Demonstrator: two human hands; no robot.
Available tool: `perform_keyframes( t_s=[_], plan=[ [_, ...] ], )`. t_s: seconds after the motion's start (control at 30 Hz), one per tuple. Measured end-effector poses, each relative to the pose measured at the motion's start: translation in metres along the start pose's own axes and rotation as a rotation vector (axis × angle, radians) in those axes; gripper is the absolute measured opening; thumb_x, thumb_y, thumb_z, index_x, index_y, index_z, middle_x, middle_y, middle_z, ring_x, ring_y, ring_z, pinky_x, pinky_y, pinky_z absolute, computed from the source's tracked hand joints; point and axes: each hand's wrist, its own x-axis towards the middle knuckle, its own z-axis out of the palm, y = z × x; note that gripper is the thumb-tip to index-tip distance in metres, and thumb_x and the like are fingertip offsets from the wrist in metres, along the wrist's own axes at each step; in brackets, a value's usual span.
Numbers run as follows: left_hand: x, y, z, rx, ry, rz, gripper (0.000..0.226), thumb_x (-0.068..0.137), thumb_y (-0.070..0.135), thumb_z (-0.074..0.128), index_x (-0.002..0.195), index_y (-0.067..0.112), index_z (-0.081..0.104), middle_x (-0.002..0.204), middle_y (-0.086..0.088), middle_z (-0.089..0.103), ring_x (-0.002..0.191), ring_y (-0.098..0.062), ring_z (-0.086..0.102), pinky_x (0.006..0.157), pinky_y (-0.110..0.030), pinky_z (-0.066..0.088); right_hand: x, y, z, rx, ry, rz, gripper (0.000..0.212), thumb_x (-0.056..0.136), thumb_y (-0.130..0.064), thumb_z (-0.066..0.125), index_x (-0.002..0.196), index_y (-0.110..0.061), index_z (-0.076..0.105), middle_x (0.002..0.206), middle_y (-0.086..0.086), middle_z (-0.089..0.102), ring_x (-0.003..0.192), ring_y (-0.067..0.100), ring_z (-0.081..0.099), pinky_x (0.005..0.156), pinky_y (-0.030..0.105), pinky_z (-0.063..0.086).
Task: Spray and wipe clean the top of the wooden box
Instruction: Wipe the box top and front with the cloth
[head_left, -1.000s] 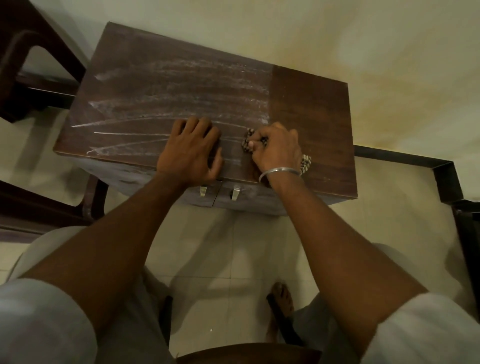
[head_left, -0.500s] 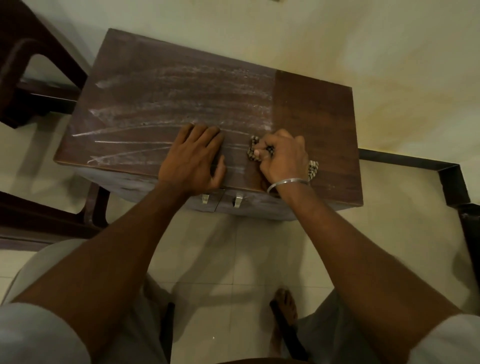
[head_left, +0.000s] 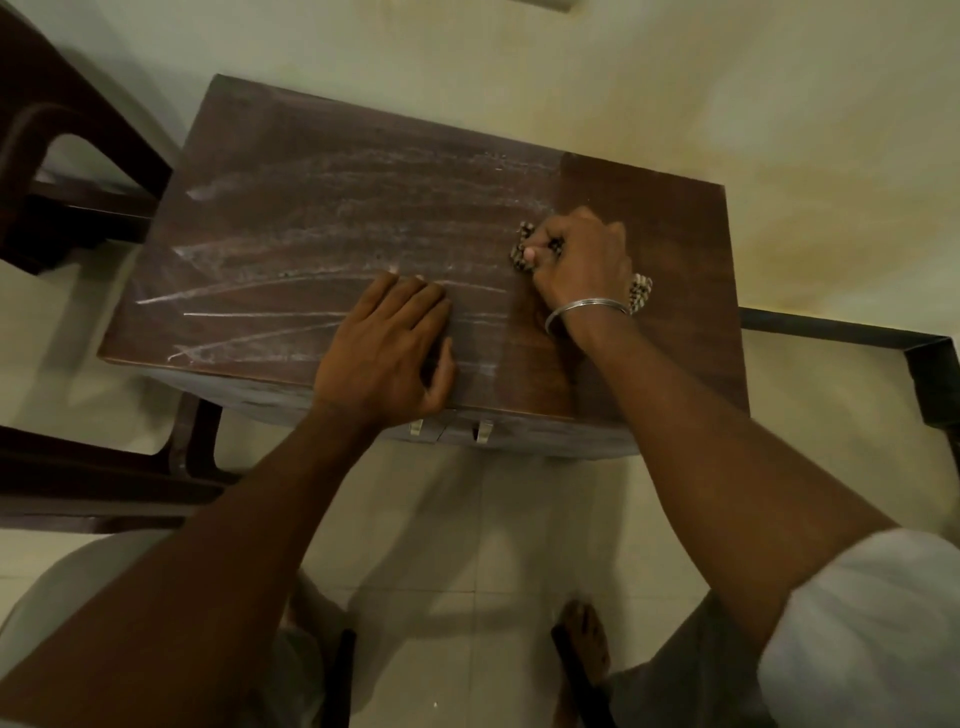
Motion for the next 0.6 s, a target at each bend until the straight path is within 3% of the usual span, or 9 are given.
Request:
perform_keyframes(
  t_s=[0.3, 0.6],
  plan=[
    [0.0, 0.0, 0.003, -0.027, 0.06, -0.006, 0.049, 0.094, 0.032, 0.047, 0.124, -0.002, 0.068, 0.132, -0.02, 0.065, 0.125, -0.035, 0.059, 0.118, -0.049, 0.035, -0.042, 0.014, 0.003, 0.026, 0.015, -0.072, 0.009, 0.083, -0.026, 0.069, 0.077, -0.032, 0.066, 0.093, -0.013, 0.056, 0.09, 0.016, 0.037, 0.07, 0.035, 0.042],
    [0.0, 0.0, 0.004, -0.03, 0.066, -0.012, 0.049, 0.094, 0.031, 0.046, 0.125, -0.001, 0.068, 0.132, -0.02, 0.065, 0.126, -0.034, 0.06, 0.117, -0.048, 0.037, 0.04, -0.006, 0.001, 0.012, -0.012, -0.009, 0.011, 0.088, -0.028, 0.065, 0.078, -0.033, 0.068, 0.1, -0.004, 0.058, 0.103, 0.029, 0.047, 0.078, 0.039, 0.045]
  ],
)
